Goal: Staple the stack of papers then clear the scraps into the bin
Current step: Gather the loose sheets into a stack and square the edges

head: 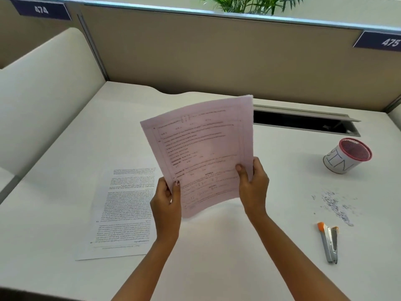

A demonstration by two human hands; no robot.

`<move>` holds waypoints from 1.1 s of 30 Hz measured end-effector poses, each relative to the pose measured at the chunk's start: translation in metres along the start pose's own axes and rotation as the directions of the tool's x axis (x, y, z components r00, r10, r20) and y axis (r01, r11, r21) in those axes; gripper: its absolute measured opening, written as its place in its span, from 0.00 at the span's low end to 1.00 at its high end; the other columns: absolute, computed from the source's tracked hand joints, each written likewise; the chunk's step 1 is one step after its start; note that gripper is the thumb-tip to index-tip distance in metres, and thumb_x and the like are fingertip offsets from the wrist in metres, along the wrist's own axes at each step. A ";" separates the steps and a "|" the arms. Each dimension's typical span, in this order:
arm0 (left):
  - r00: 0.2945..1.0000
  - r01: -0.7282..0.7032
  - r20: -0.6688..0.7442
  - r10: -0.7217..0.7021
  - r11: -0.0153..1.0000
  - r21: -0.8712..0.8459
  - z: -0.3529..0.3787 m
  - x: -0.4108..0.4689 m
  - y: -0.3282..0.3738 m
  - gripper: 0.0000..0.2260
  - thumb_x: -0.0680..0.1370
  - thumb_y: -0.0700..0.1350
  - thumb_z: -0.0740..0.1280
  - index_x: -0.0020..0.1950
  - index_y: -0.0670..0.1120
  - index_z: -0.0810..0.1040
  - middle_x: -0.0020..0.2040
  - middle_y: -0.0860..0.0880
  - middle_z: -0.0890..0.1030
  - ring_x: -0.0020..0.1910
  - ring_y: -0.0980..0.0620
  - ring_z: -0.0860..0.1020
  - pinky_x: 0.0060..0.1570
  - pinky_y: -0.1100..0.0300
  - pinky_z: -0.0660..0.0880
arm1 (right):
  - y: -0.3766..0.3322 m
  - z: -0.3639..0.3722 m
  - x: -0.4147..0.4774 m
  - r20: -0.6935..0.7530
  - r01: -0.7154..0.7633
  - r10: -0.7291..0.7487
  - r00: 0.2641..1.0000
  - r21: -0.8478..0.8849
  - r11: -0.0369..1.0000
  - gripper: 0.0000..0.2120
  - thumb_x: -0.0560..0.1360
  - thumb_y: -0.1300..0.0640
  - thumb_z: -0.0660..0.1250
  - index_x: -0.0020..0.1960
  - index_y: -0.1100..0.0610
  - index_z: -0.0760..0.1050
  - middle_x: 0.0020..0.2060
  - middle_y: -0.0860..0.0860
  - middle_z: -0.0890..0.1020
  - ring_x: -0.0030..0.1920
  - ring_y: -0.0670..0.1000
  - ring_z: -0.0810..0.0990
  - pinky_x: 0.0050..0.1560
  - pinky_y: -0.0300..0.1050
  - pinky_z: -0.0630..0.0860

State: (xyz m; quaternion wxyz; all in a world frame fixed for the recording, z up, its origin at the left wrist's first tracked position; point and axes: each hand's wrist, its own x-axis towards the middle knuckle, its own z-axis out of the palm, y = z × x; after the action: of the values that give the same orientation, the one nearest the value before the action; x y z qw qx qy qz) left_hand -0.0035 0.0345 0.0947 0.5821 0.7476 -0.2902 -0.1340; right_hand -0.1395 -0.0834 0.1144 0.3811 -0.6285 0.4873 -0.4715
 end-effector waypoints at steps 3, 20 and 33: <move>1.000 0.030 0.010 -0.030 0.999 -0.018 -0.014 -0.005 -0.003 0.05 0.81 0.47 0.60 0.54 0.49 0.74 0.45 0.56 0.80 0.41 0.56 0.80 0.38 0.74 0.75 | -0.009 0.012 0.021 0.067 0.088 -0.084 0.994 -0.062 0.994 0.04 0.76 0.66 0.64 0.51 0.61 0.74 0.42 0.48 0.79 0.40 0.39 0.77 0.40 0.24 0.74; 0.942 -0.025 0.200 -0.269 0.539 0.842 -0.045 0.004 -0.111 0.34 0.72 0.65 0.35 0.75 0.52 0.36 0.79 0.48 0.38 0.78 0.43 0.38 0.65 0.44 0.23 | -0.015 0.051 0.046 0.202 -0.081 0.082 0.976 -0.010 0.997 0.06 0.74 0.64 0.66 0.51 0.59 0.76 0.44 0.49 0.81 0.45 0.52 0.79 0.45 0.41 0.77; 0.542 -0.673 0.835 -0.095 0.546 0.499 -0.040 0.035 -0.079 0.28 0.79 0.33 0.57 0.75 0.57 0.64 0.79 0.59 0.54 0.77 0.55 0.40 0.69 0.42 0.29 | 0.024 0.005 0.050 0.345 -0.337 0.270 0.899 0.151 0.930 0.13 0.74 0.66 0.67 0.58 0.61 0.77 0.53 0.56 0.83 0.55 0.57 0.80 0.57 0.51 0.77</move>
State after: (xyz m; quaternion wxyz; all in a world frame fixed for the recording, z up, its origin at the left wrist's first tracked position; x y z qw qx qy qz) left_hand 0.0683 0.0578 0.0360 0.0147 0.7099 -0.6770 -0.1934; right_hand -0.1370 -0.1373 0.1014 0.5867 -0.5691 0.4602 -0.3466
